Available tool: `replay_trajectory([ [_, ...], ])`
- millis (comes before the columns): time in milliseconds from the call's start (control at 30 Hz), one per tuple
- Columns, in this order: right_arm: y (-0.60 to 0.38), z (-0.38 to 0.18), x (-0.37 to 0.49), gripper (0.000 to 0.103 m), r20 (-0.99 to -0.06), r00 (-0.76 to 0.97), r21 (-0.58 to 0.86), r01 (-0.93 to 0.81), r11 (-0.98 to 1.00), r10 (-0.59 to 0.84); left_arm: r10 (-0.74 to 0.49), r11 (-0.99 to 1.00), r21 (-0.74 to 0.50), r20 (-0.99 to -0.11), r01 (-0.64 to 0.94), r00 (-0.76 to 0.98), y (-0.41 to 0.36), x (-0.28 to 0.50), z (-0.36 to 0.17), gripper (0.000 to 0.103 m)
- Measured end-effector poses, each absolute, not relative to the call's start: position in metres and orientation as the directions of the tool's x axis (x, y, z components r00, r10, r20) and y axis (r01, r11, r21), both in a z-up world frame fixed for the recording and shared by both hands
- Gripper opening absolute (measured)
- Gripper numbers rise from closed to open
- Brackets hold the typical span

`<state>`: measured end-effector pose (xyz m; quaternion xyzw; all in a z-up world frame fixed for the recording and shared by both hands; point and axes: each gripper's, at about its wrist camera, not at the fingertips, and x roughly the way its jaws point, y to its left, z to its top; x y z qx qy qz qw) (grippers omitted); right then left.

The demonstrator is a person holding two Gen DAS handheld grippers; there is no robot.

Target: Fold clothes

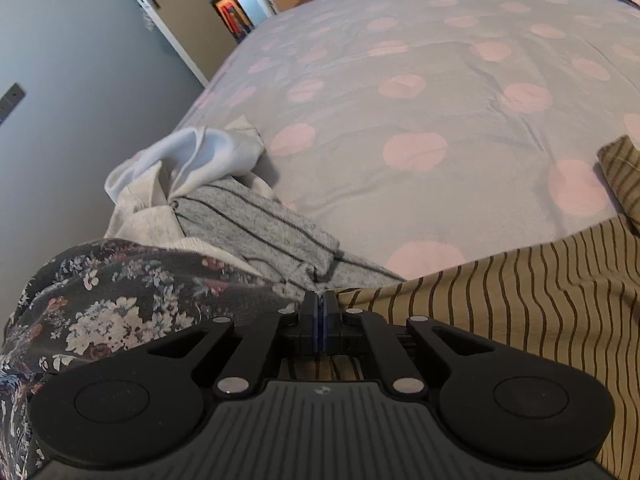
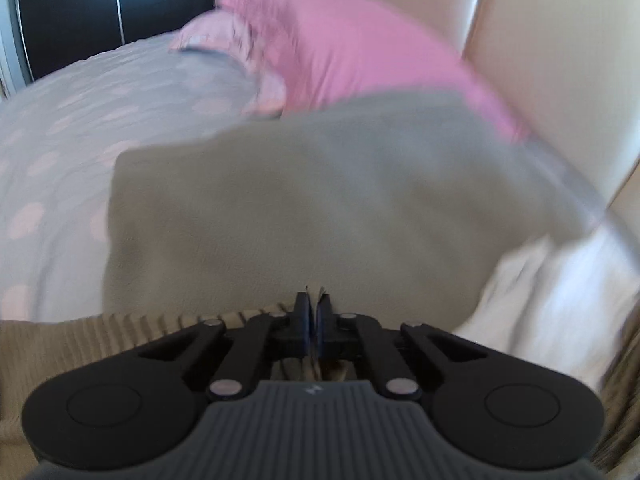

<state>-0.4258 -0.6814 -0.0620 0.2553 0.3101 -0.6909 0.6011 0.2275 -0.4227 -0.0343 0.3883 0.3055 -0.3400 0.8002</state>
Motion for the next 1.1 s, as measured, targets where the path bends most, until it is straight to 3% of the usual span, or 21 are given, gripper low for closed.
replay_trajectory([
  [100,-0.691,-0.045,-0.431,0.003,-0.669,-0.214,-0.119,0.976,-0.181,-0.712,-0.318,0.474,0.407,-0.748,0.781,0.583,-0.432,0.226,-0.033,0.001],
  [267,-0.704,-0.052,-0.421,0.005,-0.711,-0.216,-0.172,0.976,-0.132,-0.670,-0.209,0.439,0.476,-0.771,0.762,0.602,-0.446,0.229,-0.059,0.001],
  [367,-0.702,-0.062,-0.420,0.012,-0.732,-0.236,-0.209,0.971,-0.119,-0.639,-0.182,0.424,0.492,-0.776,0.760,0.604,-0.447,0.229,-0.069,0.009],
  [467,-0.697,-0.061,-0.423,0.035,-0.707,-0.274,-0.242,0.960,-0.141,-0.652,-0.249,0.435,0.451,-0.772,0.779,0.586,-0.444,0.225,-0.057,0.018],
  [600,-0.686,-0.039,-0.416,0.036,-0.642,-0.256,-0.213,0.965,-0.152,-0.723,-0.330,0.470,0.388,-0.756,0.793,0.565,-0.448,0.218,-0.027,0.030],
  [700,-0.676,-0.025,-0.391,0.036,-0.624,-0.176,-0.176,0.981,-0.083,-0.762,-0.407,0.455,0.287,-0.775,0.843,0.483,-0.458,0.202,-0.008,0.030],
  [867,-0.664,-0.025,-0.331,0.039,-0.685,0.055,-0.069,0.988,0.140,-0.727,-0.504,0.380,0.139,-0.798,0.915,0.330,-0.487,0.164,-0.005,0.034],
  [1100,-0.655,-0.043,-0.238,0.046,-0.746,0.284,0.053,0.927,0.371,-0.602,-0.527,0.341,-0.017,-0.832,0.940,0.176,-0.535,0.127,-0.033,0.037],
])
